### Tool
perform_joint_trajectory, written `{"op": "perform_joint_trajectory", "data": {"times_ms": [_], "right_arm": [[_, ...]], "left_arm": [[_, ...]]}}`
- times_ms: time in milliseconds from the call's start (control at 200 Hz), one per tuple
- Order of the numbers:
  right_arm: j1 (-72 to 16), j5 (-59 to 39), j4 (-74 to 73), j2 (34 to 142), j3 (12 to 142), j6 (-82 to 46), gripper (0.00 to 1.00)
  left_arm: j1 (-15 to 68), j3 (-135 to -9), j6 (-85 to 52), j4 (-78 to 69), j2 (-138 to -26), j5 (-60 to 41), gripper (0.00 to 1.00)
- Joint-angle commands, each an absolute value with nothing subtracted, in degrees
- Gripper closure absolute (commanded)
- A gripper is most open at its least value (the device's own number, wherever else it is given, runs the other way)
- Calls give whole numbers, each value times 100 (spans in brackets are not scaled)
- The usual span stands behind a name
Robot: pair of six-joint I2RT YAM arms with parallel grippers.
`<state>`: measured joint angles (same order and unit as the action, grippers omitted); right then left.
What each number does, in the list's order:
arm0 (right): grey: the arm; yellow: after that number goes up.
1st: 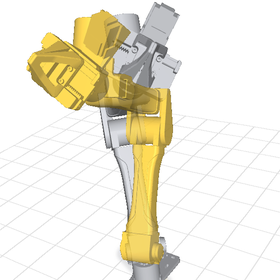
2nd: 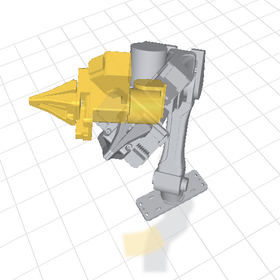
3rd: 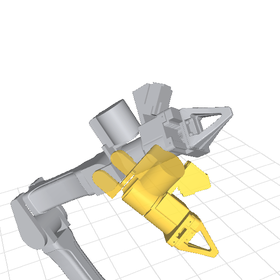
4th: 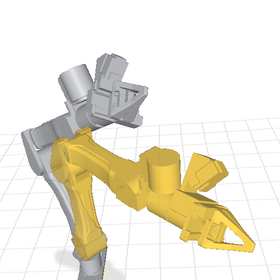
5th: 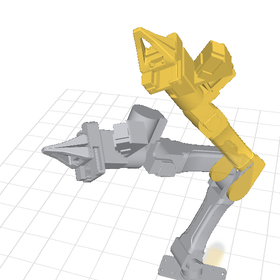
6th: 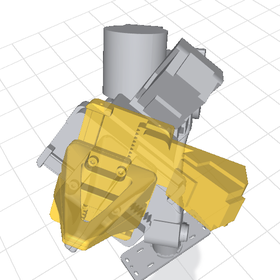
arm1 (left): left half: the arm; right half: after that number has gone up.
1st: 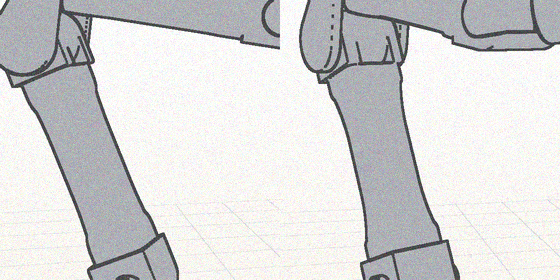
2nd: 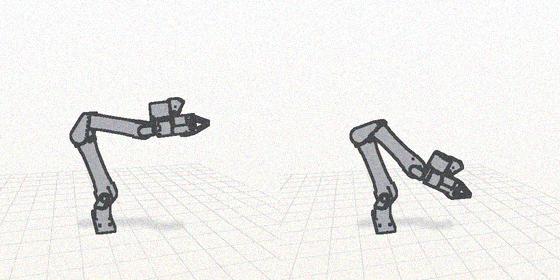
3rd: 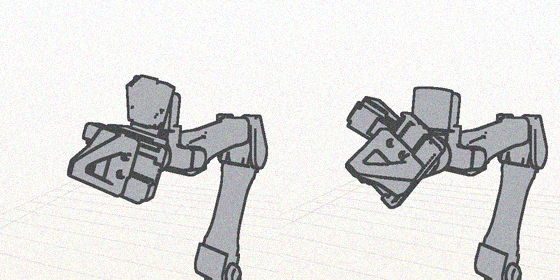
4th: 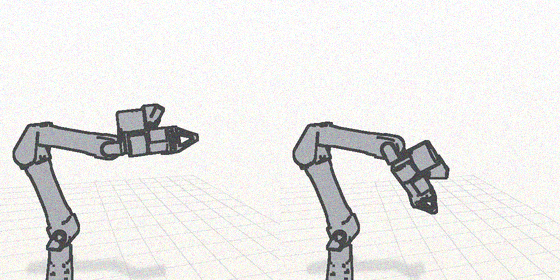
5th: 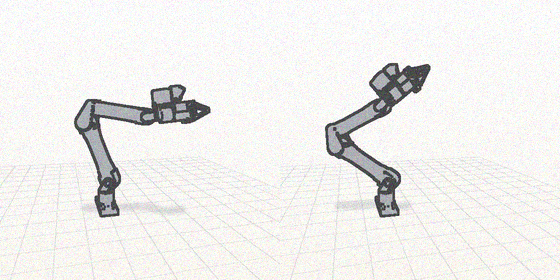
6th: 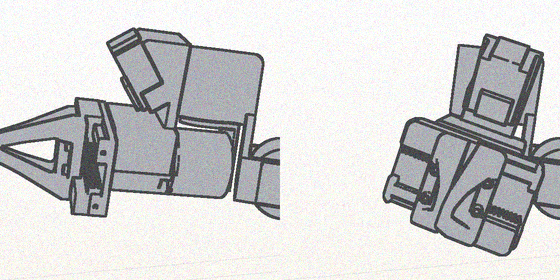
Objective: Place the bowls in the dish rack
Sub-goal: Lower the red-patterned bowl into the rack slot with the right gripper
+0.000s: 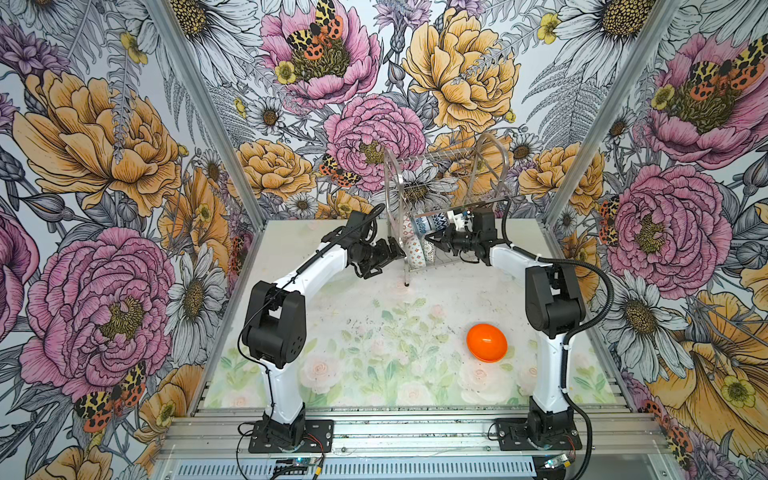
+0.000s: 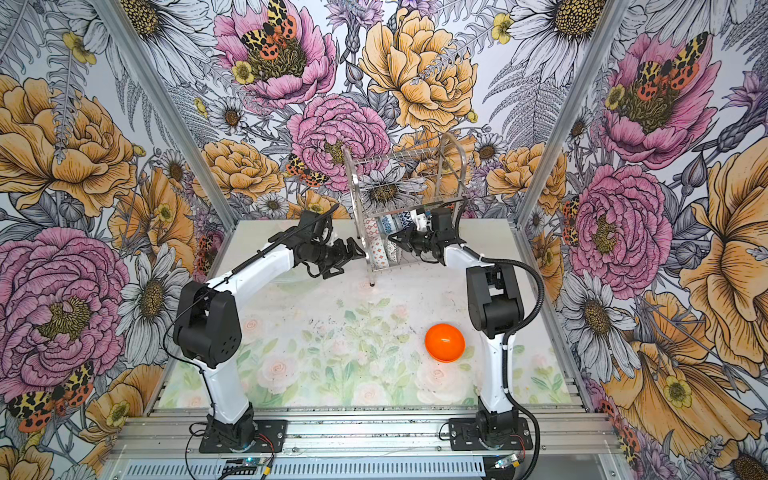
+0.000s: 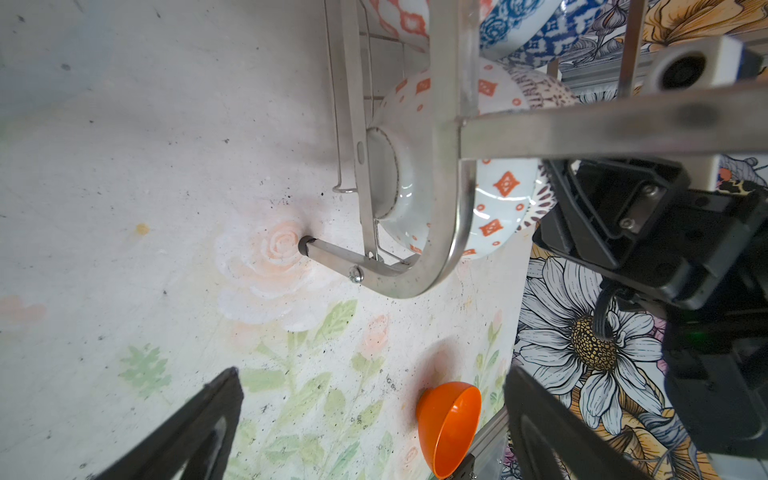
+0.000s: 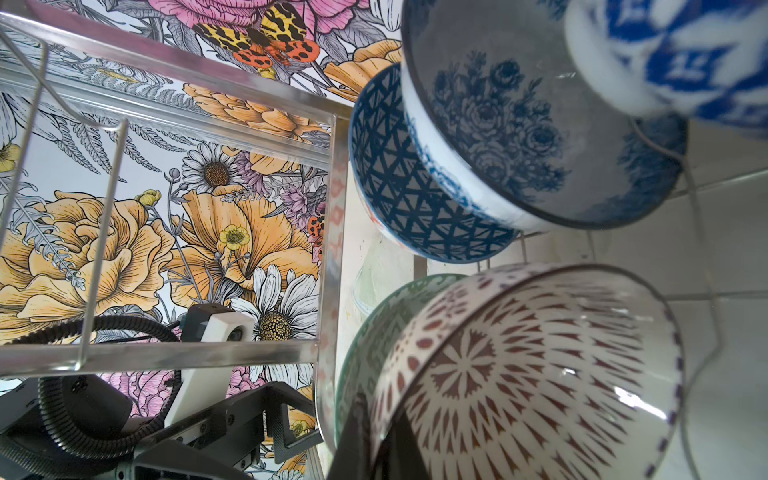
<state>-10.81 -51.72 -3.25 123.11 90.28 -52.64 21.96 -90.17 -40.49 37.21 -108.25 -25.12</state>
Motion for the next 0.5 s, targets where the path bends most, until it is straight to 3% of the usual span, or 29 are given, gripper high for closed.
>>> {"op": "perform_joint_trajectory", "data": {"times_ms": [0,495], "right_arm": [[-1131,-4983,200,12594,9042,-5071,94],[-1054,-4962,289,12577,8947,-4866,83]], "left_arm": [[2200,-9078,-4033,3692,-10872,-2503,1],[2188,-9231,-4037,3718,-10975,-2505,1]]}}
